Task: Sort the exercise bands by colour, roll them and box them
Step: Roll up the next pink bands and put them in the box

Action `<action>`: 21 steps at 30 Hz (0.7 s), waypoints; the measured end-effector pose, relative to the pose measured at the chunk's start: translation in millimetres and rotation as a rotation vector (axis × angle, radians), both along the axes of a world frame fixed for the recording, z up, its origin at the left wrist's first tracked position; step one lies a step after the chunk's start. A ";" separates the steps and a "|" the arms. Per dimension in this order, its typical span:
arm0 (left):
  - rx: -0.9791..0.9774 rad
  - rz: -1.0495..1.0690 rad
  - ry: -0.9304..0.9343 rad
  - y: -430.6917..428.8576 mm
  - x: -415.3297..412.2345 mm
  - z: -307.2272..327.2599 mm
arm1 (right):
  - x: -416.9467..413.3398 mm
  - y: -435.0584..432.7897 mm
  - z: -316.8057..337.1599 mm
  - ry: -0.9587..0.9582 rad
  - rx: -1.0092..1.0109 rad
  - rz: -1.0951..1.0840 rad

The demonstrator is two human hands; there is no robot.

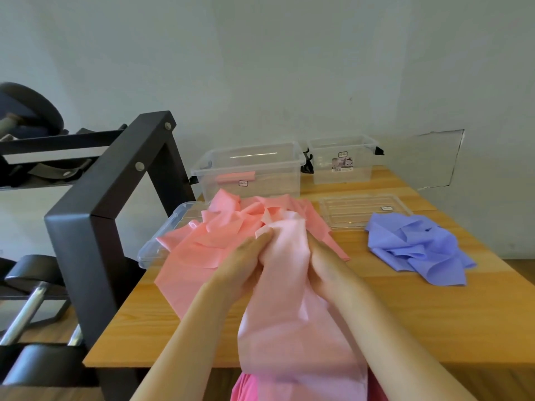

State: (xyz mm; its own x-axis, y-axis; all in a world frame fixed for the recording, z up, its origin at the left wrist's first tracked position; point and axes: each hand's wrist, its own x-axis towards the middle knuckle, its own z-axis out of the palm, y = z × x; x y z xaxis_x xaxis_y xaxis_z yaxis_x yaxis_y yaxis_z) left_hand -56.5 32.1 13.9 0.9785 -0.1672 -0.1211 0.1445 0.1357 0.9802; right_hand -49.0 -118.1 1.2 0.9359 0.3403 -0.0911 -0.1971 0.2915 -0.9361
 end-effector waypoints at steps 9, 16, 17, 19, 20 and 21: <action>0.197 -0.120 -0.113 4.9 -8.1 -3.1 | 4.4 6.7 3.2 0.017 -0.047 -0.079; 0.226 -0.037 -0.163 7.4 -9.4 -3.2 | -1.9 3.3 3.3 -0.158 -0.176 -0.316; 0.232 -0.012 -0.170 7.9 -8.6 -3.7 | -3.1 3.2 4.9 -0.166 -0.179 -0.329; 0.213 0.072 -0.149 8.2 -8.0 -1.9 | -4.2 0.4 7.4 -0.163 -0.153 -0.356; 0.180 0.132 -0.130 10.0 -6.8 -1.5 | -3.8 -1.8 8.0 -0.152 -0.137 -0.382; 0.149 0.181 -0.107 12.7 -5.1 -1.5 | -2.8 -4.3 8.1 -0.145 -0.099 -0.407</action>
